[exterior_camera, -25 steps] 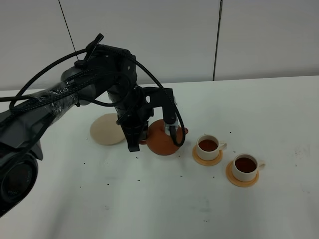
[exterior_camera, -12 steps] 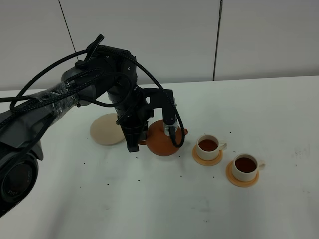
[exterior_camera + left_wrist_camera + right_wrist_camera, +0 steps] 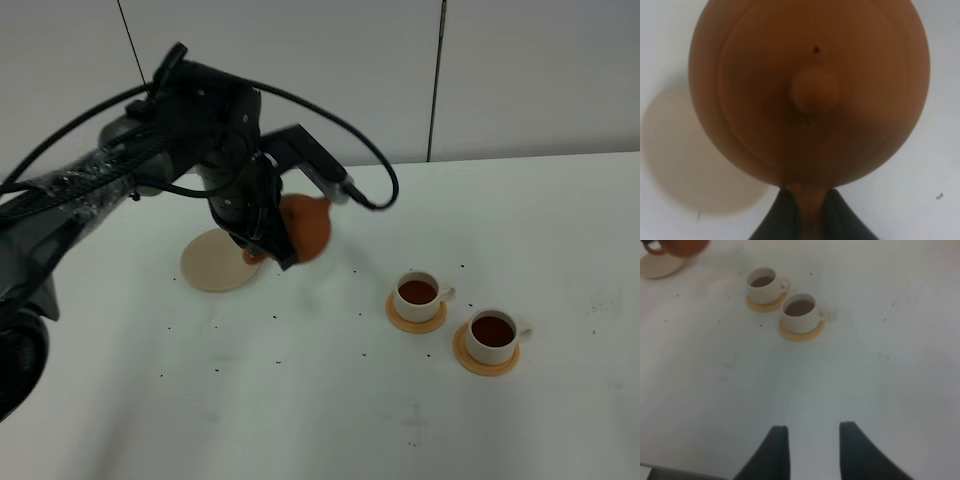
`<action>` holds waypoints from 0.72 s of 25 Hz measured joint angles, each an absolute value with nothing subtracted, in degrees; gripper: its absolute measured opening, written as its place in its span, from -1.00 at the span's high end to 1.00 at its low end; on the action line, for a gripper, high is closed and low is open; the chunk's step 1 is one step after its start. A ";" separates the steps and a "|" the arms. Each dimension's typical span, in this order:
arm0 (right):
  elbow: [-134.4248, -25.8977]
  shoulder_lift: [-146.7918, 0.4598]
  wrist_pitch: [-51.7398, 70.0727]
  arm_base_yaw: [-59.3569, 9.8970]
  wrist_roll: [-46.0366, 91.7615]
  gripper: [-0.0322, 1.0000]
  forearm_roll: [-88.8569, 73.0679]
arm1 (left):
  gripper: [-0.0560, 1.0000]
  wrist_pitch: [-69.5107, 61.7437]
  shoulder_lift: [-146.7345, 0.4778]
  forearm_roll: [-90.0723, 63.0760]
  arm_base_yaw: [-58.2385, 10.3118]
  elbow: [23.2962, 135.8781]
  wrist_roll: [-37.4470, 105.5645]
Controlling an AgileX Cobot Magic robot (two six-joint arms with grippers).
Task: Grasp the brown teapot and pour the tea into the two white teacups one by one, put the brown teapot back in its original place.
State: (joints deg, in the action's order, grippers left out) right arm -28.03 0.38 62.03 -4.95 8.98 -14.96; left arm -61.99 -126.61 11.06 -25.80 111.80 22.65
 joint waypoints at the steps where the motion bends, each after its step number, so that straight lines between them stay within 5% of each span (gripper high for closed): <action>1: -28.03 0.38 62.03 -4.95 8.98 0.47 -14.96 | 0.57 -62.55 -125.90 12.50 -25.80 111.80 18.97; 9: -28.03 0.38 62.03 -4.95 8.98 0.47 -14.96 | 0.57 -67.97 -123.88 18.76 -24.12 111.96 -5.67; 18: -28.03 0.38 62.03 -4.95 8.98 0.47 -14.96 | 0.57 -67.97 -123.88 10.67 -16.48 111.96 -6.99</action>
